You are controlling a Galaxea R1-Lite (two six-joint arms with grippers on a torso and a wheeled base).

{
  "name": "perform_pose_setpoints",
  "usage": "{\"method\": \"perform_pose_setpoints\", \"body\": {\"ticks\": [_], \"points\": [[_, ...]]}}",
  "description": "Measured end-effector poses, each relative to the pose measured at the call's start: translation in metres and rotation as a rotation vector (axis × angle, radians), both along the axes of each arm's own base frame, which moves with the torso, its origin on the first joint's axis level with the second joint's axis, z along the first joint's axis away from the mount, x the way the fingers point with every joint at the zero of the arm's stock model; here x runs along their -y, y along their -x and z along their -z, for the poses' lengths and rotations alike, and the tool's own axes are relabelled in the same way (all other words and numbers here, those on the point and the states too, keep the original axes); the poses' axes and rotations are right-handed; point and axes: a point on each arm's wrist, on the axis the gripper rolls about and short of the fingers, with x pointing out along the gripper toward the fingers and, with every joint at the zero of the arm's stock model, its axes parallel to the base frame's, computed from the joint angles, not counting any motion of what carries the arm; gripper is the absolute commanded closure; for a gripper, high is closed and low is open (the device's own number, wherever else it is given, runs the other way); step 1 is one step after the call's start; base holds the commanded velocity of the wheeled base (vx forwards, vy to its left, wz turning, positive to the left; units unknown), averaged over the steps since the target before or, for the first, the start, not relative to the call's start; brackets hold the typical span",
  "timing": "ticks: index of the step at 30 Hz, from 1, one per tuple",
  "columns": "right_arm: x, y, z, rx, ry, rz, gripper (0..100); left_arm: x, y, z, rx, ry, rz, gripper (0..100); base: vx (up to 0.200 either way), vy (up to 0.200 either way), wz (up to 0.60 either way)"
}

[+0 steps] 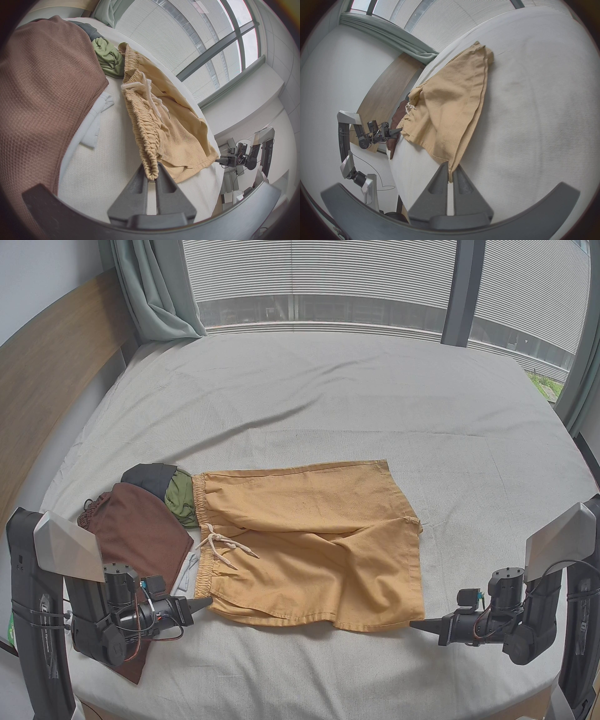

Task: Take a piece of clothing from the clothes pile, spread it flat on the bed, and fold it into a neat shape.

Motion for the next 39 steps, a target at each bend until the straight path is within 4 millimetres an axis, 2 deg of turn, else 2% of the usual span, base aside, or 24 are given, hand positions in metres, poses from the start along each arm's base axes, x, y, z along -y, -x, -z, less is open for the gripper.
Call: {"method": "perform_pose_setpoints", "body": {"ticks": [6, 18, 31, 39], "points": [[0.012, 0.002, -0.003, 0.004, 0.007, 0.038, 100, -0.005, 0.007, 0.0, -0.012, -0.015, -0.004, 100, 0.0, 0.0, 0.0], [0.019, 0.014, -0.002, -0.015, 0.037, 0.039, 100, -0.014, 0.037, -0.008, -0.047, 0.006, 0.093, 100, 0.0, 0.0, 0.0], [0.024, 0.035, -0.001, -0.045, 0.09, 0.006, 100, -0.022, 0.045, -0.008, -0.039, -0.026, 0.091, 100, 0.0, 0.0, 0.0], [0.028, 0.041, 0.0, -0.052, 0.11, 0.004, 100, -0.021, 0.049, -0.006, -0.038, -0.047, 0.11, 100, 0.0, 0.0, 0.0]]}}
